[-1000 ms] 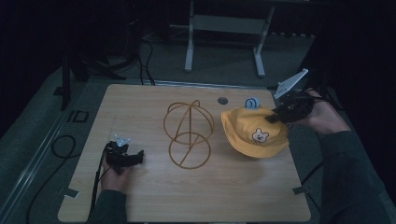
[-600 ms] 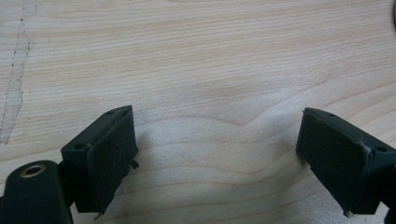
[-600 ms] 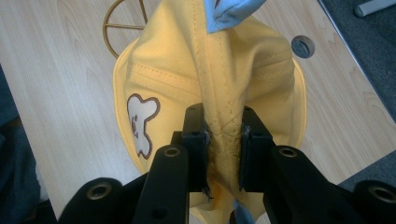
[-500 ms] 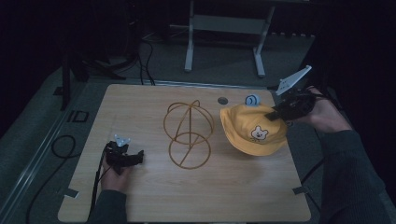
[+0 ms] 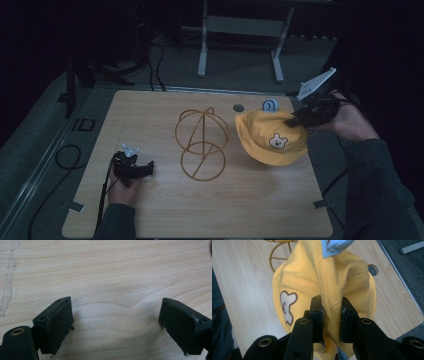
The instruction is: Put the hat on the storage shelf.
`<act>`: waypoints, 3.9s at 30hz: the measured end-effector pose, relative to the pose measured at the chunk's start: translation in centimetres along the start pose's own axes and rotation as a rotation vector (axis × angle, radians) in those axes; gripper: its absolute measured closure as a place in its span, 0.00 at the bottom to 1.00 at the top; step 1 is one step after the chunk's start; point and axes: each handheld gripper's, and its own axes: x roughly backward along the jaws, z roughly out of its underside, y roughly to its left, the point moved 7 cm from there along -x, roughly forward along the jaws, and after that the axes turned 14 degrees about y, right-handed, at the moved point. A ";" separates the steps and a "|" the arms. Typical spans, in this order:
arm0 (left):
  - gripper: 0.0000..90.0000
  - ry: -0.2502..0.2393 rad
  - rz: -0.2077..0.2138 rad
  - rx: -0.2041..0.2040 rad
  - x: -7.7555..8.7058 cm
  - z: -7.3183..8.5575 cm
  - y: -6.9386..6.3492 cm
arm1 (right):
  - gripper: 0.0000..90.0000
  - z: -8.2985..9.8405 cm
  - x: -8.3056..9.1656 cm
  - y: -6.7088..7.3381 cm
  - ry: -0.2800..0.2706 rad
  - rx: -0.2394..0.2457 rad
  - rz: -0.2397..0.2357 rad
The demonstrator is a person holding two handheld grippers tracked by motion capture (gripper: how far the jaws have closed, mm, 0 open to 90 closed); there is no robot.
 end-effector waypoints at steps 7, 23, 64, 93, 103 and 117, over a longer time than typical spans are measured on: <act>0.13 0.000 0.000 0.000 0.0 0.0 0.0 | 0.85 -0.4 0.5 0.0 -0.020 0.006 0.002; 0.13 0.001 0.001 0.000 0.0 0.0 0.0 | 0.85 -1.3 1.2 0.1 -0.065 0.024 0.004; 0.13 -0.001 0.000 0.001 0.0 0.0 0.0 | 0.85 -2.8 2.5 0.8 -0.123 0.058 0.007; 0.13 -0.001 0.000 0.001 0.0 0.0 0.0 | 0.85 -4.4 3.7 1.6 -0.186 0.089 -0.007; 0.13 -0.001 0.000 0.001 0.0 0.0 0.0 | 0.85 -5.7 4.0 1.9 -0.206 0.107 -0.009; 0.13 -0.002 0.000 0.001 0.0 0.0 0.0 | 0.85 -7.1 3.8 2.0 -0.226 0.123 -0.014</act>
